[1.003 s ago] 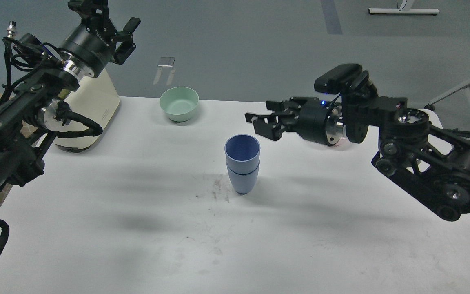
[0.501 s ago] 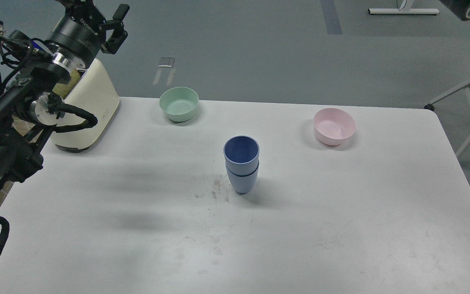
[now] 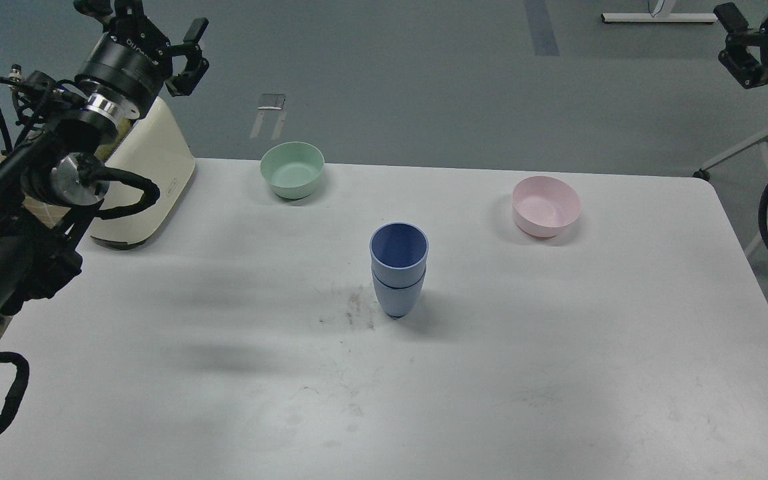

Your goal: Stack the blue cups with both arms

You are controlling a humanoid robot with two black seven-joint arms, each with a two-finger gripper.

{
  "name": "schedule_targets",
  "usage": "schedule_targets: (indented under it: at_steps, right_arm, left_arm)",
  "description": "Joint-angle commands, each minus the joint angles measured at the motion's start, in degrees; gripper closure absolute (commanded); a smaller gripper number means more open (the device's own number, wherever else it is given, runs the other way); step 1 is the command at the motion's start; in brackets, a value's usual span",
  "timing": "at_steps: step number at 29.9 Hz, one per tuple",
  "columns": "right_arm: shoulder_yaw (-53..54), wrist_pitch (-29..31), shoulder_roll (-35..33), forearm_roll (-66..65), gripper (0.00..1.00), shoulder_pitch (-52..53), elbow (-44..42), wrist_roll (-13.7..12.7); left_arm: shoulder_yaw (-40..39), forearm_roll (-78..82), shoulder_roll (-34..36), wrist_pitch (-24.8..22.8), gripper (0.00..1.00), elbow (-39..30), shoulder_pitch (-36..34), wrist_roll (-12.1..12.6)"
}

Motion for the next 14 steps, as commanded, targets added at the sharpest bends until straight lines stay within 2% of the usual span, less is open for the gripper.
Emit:
schedule_targets:
  at_steps: [1, 5, 14]
  right_arm:
    - [0.1, 0.0, 0.0, 10.8, 0.0, -0.2, -3.8, 0.0]
    - [0.1, 0.0, 0.3, 17.3, 0.0, -1.9, -4.0, 0.0]
    - [-0.2, 0.0, -0.3, 17.3, 0.0, -3.1, -2.3, 0.0]
  left_arm:
    - [-1.4, -0.2, -0.4, 0.0, 0.02, 0.0, 0.1, 0.0]
    - [-2.0, -0.2, -0.5, 0.1, 0.02, 0.4, 0.2, 0.0]
    - [-2.1, -2.1, -1.0, 0.1, 0.02, 0.4, 1.2, 0.1]
